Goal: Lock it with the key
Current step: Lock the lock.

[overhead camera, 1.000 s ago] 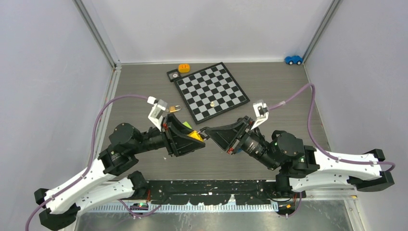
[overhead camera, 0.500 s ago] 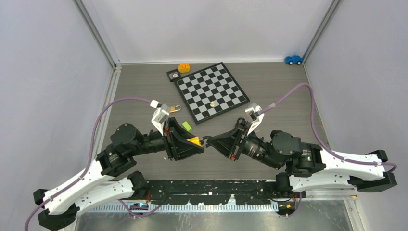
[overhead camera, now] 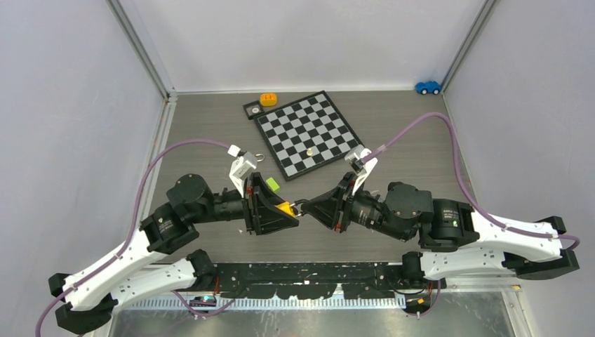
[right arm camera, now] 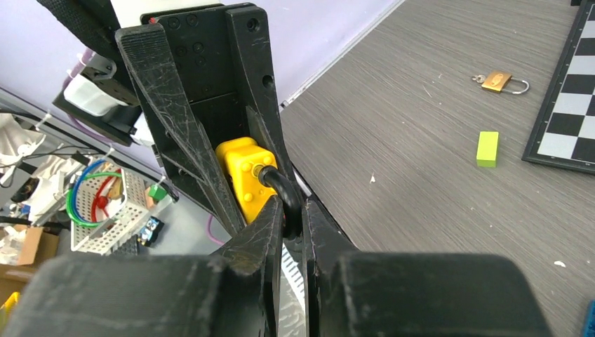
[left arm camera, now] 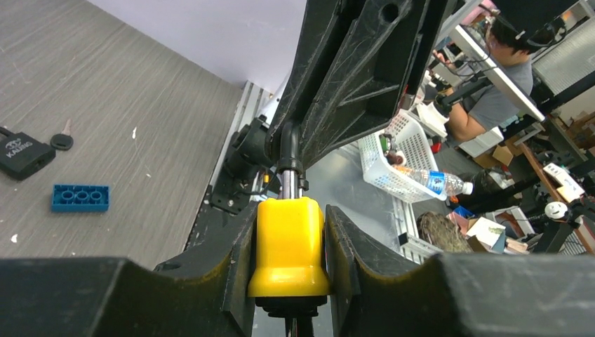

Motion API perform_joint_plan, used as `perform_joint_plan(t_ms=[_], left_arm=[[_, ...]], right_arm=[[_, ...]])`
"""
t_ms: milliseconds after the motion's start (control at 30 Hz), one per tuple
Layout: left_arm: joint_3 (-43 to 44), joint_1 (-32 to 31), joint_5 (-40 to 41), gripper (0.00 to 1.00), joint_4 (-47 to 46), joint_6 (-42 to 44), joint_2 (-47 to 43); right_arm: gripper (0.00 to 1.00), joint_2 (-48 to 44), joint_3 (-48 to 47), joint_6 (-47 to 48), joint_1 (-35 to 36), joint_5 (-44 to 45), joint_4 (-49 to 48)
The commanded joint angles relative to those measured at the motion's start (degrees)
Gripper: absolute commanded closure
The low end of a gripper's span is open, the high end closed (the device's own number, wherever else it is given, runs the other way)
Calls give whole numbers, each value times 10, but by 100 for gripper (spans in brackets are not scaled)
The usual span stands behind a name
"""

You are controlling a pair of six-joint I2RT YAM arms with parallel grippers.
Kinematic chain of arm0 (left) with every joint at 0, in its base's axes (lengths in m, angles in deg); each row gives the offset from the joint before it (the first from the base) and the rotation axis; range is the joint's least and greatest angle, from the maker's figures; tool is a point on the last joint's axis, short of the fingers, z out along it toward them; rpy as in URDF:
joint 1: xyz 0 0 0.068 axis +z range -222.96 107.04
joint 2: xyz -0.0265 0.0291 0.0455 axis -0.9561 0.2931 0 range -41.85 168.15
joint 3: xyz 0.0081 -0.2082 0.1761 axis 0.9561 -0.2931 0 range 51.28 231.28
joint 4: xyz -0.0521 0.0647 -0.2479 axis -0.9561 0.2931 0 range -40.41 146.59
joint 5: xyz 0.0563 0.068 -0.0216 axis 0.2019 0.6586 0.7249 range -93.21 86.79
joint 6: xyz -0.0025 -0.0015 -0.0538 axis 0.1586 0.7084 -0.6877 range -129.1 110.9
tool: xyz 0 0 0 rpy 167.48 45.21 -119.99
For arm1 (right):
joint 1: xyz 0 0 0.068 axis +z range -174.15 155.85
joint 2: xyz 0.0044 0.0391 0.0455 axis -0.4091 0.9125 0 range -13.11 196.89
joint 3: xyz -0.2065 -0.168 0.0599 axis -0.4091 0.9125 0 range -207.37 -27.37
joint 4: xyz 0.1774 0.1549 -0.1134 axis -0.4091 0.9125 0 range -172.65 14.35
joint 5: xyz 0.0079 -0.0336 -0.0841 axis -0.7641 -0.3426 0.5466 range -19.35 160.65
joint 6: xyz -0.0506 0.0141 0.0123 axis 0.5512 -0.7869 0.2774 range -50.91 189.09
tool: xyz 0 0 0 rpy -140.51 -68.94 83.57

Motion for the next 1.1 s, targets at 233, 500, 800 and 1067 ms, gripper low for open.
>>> perform_joint_plan(t_ms=[233,500,800,1067], left_arm=[[35,3,-17,100,-29,17,8],[34,3,-21,100,-27,18,9],[30,3,-20,100,-32,17,8],[17,3,1,55,-48,7,-1]], right_arm=[[79,40,-64,28,1,-41,121],[64,56,-80,34,1,-40,155],[95,44,-68,41,1,-42,124],[100,-8,-4,20,1,6,16]])
